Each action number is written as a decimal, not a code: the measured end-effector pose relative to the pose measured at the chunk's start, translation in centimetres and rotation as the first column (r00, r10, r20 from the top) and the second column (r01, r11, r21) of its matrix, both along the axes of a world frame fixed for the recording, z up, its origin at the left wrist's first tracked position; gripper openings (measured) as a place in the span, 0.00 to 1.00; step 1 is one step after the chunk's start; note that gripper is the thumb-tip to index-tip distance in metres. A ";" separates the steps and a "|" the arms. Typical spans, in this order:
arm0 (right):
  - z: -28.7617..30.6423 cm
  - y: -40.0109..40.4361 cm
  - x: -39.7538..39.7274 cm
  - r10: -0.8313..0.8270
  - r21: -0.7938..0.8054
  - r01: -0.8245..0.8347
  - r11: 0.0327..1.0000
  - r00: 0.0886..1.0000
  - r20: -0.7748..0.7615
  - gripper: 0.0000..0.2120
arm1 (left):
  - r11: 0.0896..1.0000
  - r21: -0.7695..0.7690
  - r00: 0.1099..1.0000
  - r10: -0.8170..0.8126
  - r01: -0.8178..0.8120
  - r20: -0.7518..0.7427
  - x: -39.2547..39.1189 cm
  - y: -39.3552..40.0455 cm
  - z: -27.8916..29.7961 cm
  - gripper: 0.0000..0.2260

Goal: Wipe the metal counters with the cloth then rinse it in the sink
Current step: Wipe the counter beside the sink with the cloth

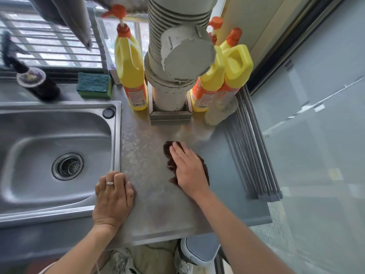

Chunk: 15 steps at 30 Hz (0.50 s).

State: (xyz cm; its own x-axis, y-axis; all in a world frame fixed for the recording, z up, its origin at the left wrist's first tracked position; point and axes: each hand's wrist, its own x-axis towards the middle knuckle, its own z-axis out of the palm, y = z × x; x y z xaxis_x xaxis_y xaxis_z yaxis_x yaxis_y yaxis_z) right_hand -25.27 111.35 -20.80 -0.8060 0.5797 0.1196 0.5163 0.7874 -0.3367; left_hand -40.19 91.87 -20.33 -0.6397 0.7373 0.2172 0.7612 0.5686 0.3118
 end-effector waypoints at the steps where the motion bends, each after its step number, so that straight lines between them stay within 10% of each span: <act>1: 0.0 1.6 1.2 -0.095 0.000 0.095 0.995 0.995 -0.019 0.26 | 1.000 -0.001 1.000 0.002 -0.002 0.001 0.0 0.0 -0.1 0.11; 4: -0.1 5.5 4.0 -0.571 0.024 0.571 0.821 0.818 0.067 0.27 | 1.000 -0.006 1.000 0.012 -0.012 0.003 -0.1 0.1 -0.1 0.11; 7: -0.1 5.0 2.6 -0.691 0.084 0.686 0.723 0.719 0.076 0.29 | 1.000 -0.003 1.000 0.014 -0.014 -0.017 0.0 0.0 -0.4 0.10; 15: 0.3 -1.5 -11.3 -0.272 -0.041 0.274 0.961 0.961 0.039 0.27 | 1.000 0.026 1.000 0.009 -0.008 -0.025 -0.2 -0.1 -0.9 0.06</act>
State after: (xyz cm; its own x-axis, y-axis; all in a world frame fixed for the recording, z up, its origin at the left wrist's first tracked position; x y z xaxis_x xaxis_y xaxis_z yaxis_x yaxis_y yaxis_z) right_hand -36.57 109.88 -20.51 -0.6192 0.7825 0.0648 0.7209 0.5993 -0.3482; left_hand -40.43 91.82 -21.28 -0.6402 0.7256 0.2522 0.7640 0.5673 0.3073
